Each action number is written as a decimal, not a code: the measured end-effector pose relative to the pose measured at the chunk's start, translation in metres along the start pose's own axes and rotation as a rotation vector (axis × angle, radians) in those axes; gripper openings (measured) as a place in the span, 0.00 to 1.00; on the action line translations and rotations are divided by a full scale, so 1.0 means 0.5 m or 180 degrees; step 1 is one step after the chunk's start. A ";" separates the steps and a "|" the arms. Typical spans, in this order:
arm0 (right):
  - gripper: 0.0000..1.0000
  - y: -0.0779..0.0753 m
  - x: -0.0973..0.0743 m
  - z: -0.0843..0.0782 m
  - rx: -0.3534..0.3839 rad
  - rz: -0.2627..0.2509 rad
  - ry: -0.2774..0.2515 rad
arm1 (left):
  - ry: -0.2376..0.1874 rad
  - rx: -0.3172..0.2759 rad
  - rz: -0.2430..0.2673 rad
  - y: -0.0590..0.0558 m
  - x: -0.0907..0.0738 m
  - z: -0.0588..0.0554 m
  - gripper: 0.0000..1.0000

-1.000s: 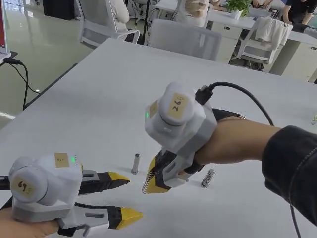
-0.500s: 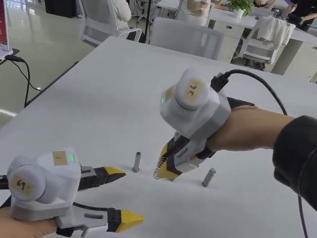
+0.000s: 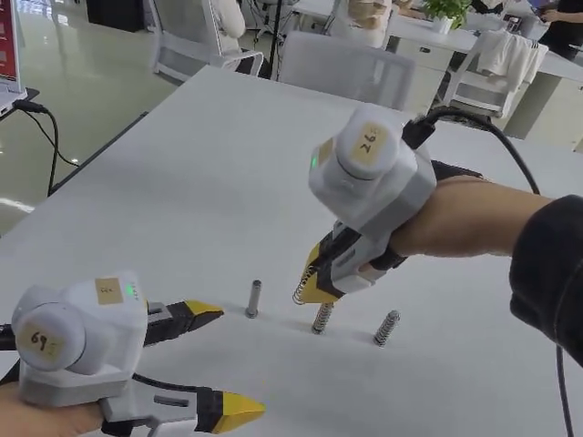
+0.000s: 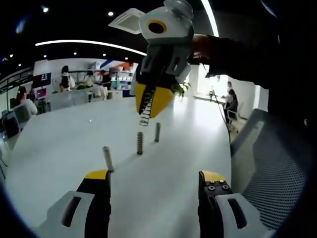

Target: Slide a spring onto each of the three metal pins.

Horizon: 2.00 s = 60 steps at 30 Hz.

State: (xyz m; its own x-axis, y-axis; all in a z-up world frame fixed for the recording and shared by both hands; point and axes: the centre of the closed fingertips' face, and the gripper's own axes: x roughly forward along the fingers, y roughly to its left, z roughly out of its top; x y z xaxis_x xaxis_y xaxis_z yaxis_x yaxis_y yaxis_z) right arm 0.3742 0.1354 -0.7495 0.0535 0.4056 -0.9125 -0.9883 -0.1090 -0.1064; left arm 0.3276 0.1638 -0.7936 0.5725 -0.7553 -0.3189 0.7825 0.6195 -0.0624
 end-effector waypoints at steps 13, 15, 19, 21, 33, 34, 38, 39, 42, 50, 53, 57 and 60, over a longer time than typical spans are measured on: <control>0.08 -0.038 0.017 0.033 -0.0080 -0.0072 0.0007 | -0.0005 -0.0030 0.0124 0.020 -0.013 -0.005 0.72; 0.08 -0.045 0.022 0.036 -0.0083 -0.0071 0.0013 | -0.0005 -0.0034 0.0145 0.023 -0.015 -0.005 0.73; 0.08 -0.056 0.034 0.043 -0.0087 -0.0076 0.0030 | 0.0005 -0.0051 0.0176 0.027 -0.019 -0.009 0.73; 0.08 -0.062 0.041 0.046 -0.0082 -0.0065 0.0036 | 0.0007 -0.0063 0.0181 0.028 -0.019 -0.010 0.73; 0.08 -0.075 0.081 0.056 -0.0044 0.0017 0.0082 | 0.0005 -0.0112 0.0254 0.041 -0.029 -0.018 0.73; 0.08 -0.075 0.084 0.056 -0.0040 0.0027 0.0083 | 0.0003 -0.0116 0.0258 0.041 -0.029 -0.017 0.73; 0.08 -0.074 0.093 0.051 -0.0052 0.0037 0.0120 | 0.0007 -0.0121 0.0255 0.041 -0.027 -0.018 0.73; 0.08 -0.077 0.095 0.050 -0.0051 0.0031 0.0131 | 0.0003 -0.0126 0.0251 0.041 -0.026 -0.018 0.73; 0.08 -0.077 0.099 0.051 -0.0034 0.0045 0.0125 | 0.0004 -0.0125 0.0244 0.039 -0.026 -0.018 0.73; 0.08 -0.080 0.113 0.046 -0.0039 0.0073 0.0144 | 0.0008 -0.0141 0.0242 0.039 -0.027 -0.020 0.71; 0.08 -0.083 0.118 0.046 -0.0041 0.0080 0.0143 | 0.0016 -0.0150 0.0236 0.038 -0.027 -0.023 0.71; 0.08 -0.086 0.126 0.043 -0.0048 0.0089 0.0174 | 0.0016 -0.0164 0.0240 0.038 -0.028 -0.025 0.70; 0.08 -0.089 0.132 0.041 -0.0033 0.0099 0.0186 | 0.0015 -0.0170 0.0241 0.039 -0.030 -0.026 0.69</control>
State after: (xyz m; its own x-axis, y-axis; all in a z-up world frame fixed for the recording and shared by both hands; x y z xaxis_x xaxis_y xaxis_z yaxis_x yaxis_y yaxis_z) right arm 0.4190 0.1855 -0.7969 0.0312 0.3483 -0.9369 -0.9881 -0.1303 -0.0813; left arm 0.3311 0.1896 -0.8022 0.6284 -0.7049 -0.3290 0.7228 0.6854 -0.0882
